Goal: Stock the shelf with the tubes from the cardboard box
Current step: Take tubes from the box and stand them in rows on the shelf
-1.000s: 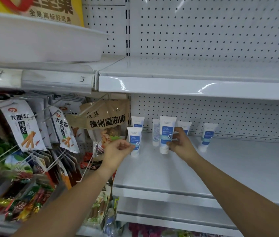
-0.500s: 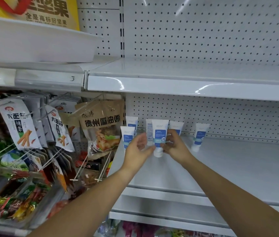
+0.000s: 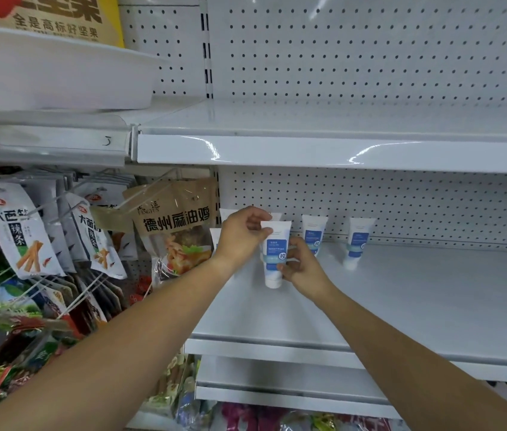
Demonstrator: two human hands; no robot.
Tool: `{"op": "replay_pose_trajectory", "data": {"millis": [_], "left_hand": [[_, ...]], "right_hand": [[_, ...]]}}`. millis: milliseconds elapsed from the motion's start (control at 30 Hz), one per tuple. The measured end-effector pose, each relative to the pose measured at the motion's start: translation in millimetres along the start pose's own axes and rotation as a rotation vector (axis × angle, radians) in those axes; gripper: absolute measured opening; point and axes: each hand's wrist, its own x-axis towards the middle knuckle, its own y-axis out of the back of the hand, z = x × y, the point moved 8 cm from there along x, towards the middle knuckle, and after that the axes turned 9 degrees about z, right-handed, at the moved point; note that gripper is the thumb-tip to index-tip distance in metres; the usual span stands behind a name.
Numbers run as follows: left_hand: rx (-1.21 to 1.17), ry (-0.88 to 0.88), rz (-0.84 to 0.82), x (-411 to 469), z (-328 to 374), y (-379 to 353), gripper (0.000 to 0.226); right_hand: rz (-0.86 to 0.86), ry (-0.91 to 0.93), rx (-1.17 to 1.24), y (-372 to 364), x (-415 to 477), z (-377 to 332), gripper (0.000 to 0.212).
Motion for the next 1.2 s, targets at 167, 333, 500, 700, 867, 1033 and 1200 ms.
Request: {"op": "replay_pose_trajectory", "data": {"millis": [167,333,500,700,867,1033,1200], "left_hand": [[0.089,-0.016,-0.061,4.0,-11.2,-8.5,0.028],[0.190,-0.028,-0.067,11.1,-22.6,-15.1,0.027],[0.266,-0.030,-0.073,17.8,-37.4,-18.8,0.026],[0.314,-0.059,-0.079,21.1,-43.3,-22.8,0.028],[0.374,-0.104,-0.082,19.5,-42.1,-24.9,0.028],[0.427,-0.144,-0.086,17.5,-39.2,-26.4,0.028],[0.455,-0.166,-0.089,15.7,-37.0,-25.9,0.028]], "right_hand": [[0.022,-0.005,-0.026,-6.1,5.0,13.0,0.044],[0.042,-0.001,-0.027,-14.8,12.8,24.0,0.045],[0.040,-0.020,-0.006,-24.8,17.2,33.2,0.044],[0.030,-0.031,0.030,-29.9,20.2,38.3,0.043],[0.028,-0.039,0.030,-29.6,22.1,41.1,0.044],[0.038,-0.027,0.051,-29.3,22.8,41.3,0.042],[0.032,-0.019,0.055,-29.9,24.0,42.8,0.042]]}}
